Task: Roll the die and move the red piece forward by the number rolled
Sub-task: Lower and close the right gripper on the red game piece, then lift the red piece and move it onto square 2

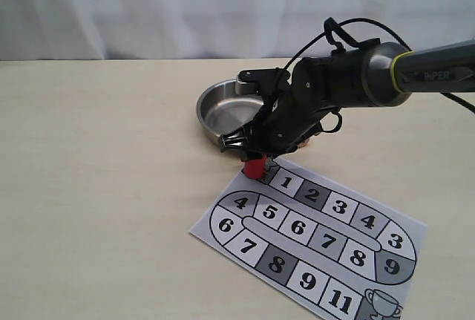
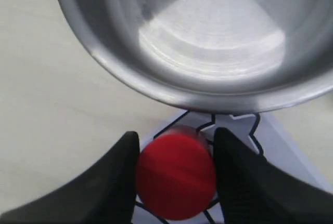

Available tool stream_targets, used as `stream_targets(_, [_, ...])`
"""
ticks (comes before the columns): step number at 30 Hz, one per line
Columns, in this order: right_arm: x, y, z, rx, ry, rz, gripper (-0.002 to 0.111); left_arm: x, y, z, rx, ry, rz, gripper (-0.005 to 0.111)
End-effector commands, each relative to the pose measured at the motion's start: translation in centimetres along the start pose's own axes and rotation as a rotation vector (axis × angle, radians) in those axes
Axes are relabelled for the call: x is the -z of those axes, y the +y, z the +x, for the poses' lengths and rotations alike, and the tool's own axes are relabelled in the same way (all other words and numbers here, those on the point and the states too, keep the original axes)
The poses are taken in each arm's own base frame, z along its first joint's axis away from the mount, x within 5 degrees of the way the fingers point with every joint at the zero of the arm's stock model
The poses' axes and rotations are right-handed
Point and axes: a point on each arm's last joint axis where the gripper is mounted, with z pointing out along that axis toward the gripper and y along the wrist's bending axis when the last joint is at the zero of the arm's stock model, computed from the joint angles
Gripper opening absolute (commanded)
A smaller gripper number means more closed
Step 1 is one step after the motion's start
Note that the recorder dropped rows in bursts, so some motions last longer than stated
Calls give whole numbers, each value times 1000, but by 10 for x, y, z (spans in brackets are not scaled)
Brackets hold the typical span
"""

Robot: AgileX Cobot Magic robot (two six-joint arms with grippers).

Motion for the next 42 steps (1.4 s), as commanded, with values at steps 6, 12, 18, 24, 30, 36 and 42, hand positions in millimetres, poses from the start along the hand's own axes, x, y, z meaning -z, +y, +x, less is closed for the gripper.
stream_targets(6, [10, 0, -3, 15, -10, 7, 4, 0, 0, 0, 4, -4, 0, 0])
stream_targets(12, [31, -1, -5, 84, 7, 39, 4, 0, 0, 0, 4, -4, 0, 0])
stream_targets(18, [46, -8, 0, 174, 82, 112, 4, 0, 0, 0, 4, -4, 0, 0])
stream_targets(24, [47, -11, 6, 191, 142, 138, 4, 0, 0, 0, 4, -4, 0, 0])
stream_targets(30, [38, -13, 12, 190, 88, 130, 4, 0, 0, 0, 4, -4, 0, 0])
stream_targets(36, [16, -17, 26, 174, 112, 129, 4, 0, 0, -1, 4, -12, 1, 0])
stream_targets(42, [12, -17, 26, 175, 102, 127, 4, 0, 0, 0, 4, -9, 1, 0])
